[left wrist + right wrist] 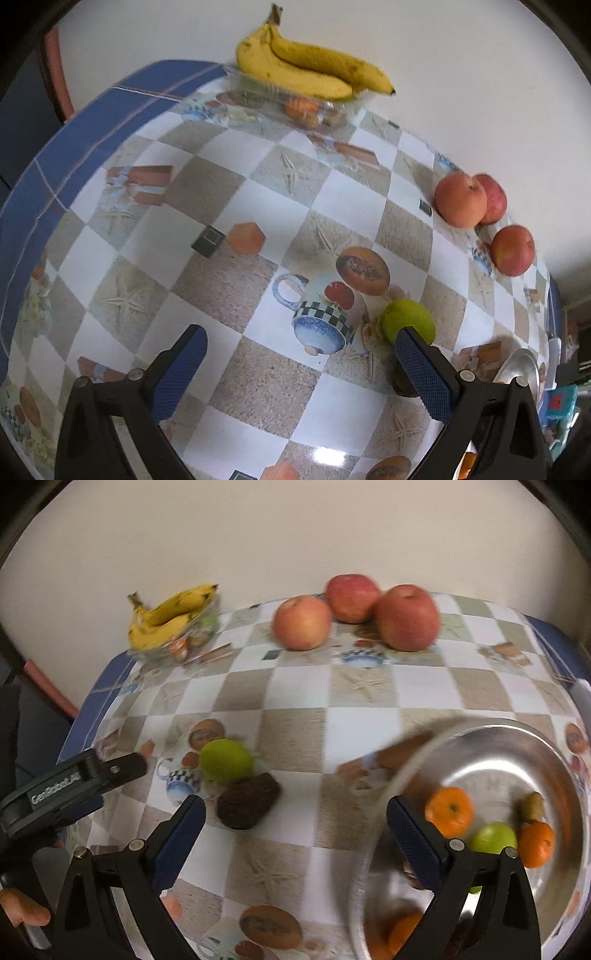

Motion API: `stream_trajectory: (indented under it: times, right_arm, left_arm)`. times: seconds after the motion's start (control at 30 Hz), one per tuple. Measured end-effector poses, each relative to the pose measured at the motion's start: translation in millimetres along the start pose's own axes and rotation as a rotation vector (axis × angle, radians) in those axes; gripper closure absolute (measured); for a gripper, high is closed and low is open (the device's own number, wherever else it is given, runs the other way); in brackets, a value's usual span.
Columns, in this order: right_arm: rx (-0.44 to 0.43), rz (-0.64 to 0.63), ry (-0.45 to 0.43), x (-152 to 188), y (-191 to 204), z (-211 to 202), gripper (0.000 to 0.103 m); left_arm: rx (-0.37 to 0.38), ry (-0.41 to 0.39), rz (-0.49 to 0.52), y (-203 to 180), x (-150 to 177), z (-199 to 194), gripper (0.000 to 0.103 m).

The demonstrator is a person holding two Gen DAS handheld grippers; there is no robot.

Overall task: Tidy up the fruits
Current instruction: 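Move both tools back toward the green apple and large brown date, then grasp the green apple with the left tool while the right tool grasps the brown date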

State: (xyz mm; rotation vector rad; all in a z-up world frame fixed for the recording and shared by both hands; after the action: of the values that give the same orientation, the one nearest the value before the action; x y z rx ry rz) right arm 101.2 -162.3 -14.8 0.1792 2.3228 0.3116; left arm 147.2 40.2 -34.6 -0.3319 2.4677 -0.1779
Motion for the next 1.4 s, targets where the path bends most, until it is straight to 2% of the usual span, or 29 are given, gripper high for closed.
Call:
stream_trajectory:
  times: [0.17,0.33,0.53,0.6,0.93,1.2,1.3,1.4]
  right_arm:
    - [-0.026,-0.056,0.047,7.6,13.5,21.3,0.004]
    - [-0.040,-0.104,0.090,18.9,21.1,42.7,0.005]
    - [-0.002,-0.200,0.076,20.2,28.3,53.9,0.005]
    - [-0.015,-0.191,0.075,19.3,27.7,57.3,0.014]
    - [-0.030,-0.212,0.043,17.1,31.5,61.4,0.020]
    - [-0.015,-0.173,0.028,11.6,19.3,57.7,0.044]
    - [-0.012,-0.168,0.030,11.0,15.8,56.3,0.045]
    - [-0.011,-0.147,0.033,10.3,9.4,56.2,0.044]
  left_arm:
    - [-0.008,0.034,0.004,1.7,1.1,19.8,0.000]
    - [0.022,0.060,-0.055,10.6,-2.4,31.4,0.000]
    - [0.079,0.069,-0.067,4.1,-6.1,34.0,0.000]
    - [0.096,0.071,-0.065,-0.4,-6.1,34.9,0.000]
    - [0.180,0.103,-0.088,-17.8,-2.7,41.7,0.000]
    - [0.230,0.122,-0.083,-33.6,2.5,47.0,0.001]
    - [0.234,0.117,-0.056,-39.3,4.9,48.7,0.003]
    - [0.239,0.107,-0.034,-44.5,5.0,48.7,0.011]
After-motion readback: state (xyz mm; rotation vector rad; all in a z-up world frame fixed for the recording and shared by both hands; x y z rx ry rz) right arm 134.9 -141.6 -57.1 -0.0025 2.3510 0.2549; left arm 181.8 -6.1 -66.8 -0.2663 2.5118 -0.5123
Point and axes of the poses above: each gripper's, at about its wrist camera, not at the fingertips, and z roughly the way its jaws point, y to its left, x to its underside, the point moved 2 cm from there along z, roughly the way its jaws point, and after that the axes turned 15 degrees about -y, right-handed, at the moved point
